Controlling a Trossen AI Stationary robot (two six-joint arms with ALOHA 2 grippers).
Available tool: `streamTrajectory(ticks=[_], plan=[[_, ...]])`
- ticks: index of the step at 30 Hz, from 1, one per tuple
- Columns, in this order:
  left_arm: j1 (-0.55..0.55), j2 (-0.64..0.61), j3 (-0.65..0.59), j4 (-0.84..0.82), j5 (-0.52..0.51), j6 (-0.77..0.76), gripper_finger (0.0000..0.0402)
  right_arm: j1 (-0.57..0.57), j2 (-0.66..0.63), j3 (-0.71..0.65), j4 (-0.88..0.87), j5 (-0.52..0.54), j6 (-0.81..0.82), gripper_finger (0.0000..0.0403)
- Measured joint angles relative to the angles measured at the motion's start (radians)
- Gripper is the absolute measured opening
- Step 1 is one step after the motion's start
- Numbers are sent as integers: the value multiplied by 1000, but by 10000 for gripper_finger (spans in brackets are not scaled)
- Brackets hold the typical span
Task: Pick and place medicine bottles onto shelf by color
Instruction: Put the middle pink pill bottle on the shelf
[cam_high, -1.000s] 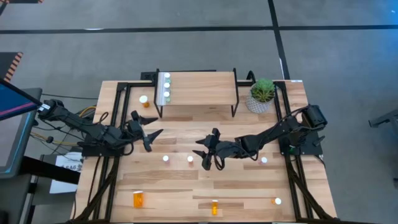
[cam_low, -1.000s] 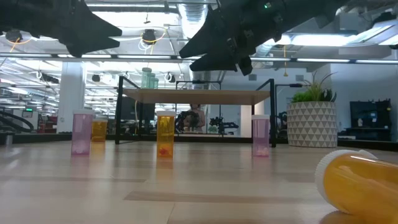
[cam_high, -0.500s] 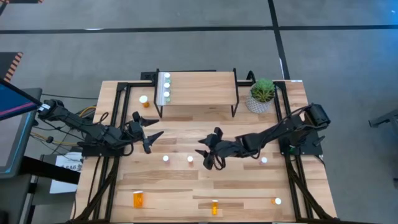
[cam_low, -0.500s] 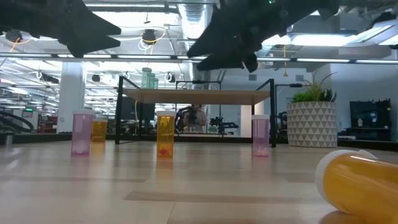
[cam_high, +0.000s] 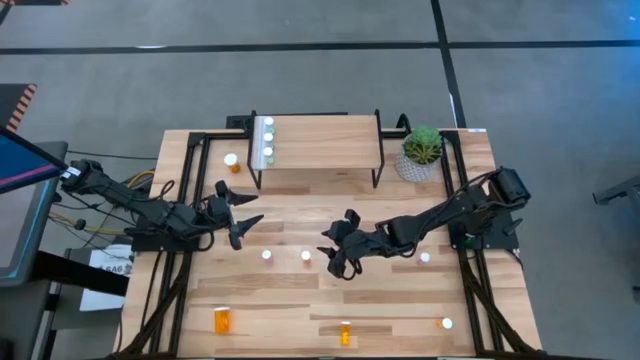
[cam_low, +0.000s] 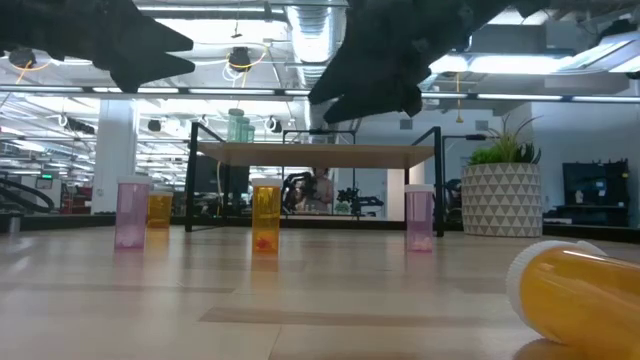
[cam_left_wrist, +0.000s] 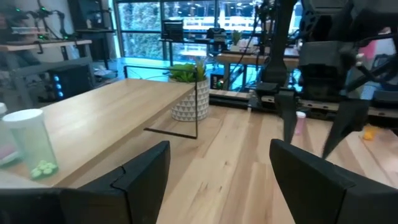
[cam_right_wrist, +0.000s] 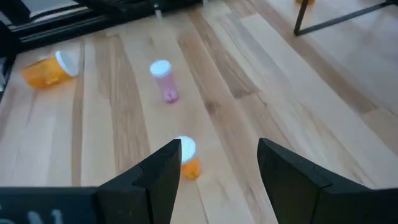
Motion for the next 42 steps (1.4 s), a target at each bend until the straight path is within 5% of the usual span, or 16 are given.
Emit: streamTrajectory(ticks=[13,42], plan=[[0,0,0,-2,8,-19,265,16,0,-1,-365,-3,301,234],[0,0,0,-3,6,-21,265,23,0,-1,-501,-90,471,234]])
